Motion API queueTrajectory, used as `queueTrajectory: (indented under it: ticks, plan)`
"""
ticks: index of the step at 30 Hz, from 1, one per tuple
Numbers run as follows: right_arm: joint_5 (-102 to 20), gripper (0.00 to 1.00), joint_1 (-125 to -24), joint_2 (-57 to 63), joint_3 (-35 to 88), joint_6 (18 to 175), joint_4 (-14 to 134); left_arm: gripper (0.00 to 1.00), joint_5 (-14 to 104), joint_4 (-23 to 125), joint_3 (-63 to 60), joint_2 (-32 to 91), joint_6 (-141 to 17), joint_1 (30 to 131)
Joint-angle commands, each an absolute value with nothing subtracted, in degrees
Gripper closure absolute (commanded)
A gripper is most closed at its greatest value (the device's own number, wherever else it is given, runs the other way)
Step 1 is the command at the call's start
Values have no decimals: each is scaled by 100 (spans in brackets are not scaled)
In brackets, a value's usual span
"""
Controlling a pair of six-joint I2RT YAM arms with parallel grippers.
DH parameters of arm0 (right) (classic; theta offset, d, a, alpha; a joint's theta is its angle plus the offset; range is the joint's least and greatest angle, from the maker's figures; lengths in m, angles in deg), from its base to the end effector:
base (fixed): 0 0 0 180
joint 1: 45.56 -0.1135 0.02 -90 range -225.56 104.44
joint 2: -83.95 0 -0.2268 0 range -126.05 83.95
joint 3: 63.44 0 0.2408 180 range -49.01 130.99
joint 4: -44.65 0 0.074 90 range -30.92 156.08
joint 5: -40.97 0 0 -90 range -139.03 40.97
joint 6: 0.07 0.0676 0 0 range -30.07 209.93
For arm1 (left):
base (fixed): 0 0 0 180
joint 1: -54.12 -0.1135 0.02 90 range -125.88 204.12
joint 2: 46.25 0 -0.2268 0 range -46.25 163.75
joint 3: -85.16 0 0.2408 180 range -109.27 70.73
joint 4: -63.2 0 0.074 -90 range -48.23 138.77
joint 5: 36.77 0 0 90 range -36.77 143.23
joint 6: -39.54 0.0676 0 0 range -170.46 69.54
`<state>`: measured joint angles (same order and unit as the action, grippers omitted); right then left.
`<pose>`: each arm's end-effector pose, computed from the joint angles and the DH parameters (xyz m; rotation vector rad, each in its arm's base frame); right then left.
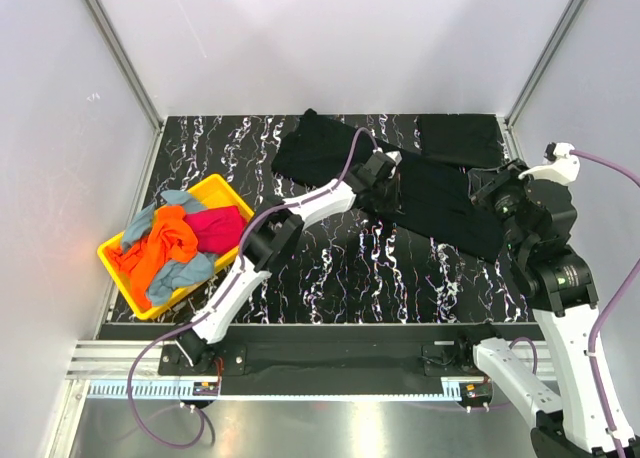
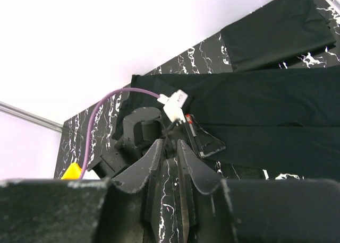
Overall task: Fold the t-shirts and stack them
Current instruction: Fold the tshirt
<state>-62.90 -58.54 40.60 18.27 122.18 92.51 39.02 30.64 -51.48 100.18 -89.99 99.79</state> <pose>0.1806 0.0250 0.3956 0.4670 1.6824 0.3704 0.3720 -0.4046 0.1040 0.2727 2.5016 -0.9815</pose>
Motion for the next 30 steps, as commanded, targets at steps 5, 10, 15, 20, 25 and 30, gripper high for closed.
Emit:
queueTrajectory:
  ticks: [5,10,15,20,25,30]
  plan:
    - [-5932,77,-5840,3896,2050,12306,9335,100,4242,2733,-4311,9535,-8598,10000]
    - [-5879,76,-5840,3510,2209,12183,9441,100,4382,2680,-2940,8569,-8395,10018]
    - [-5554,75,-5840,2894,2200,12192,9441,100,4962,2680,-1471,7428,-8140,9983]
    - [-5142,75,-5840,2077,1981,12192,9432,100,5200,2654,-540,6784,-8017,9755]
    - [-4763,75,-5840,1610,1445,12245,9336,89,5182,2645,-274,6142,-7833,9482]
    - [-4640,74,-5840,1707,1181,12289,9055,76,5517,2548,-722,5755,-7410,9201]
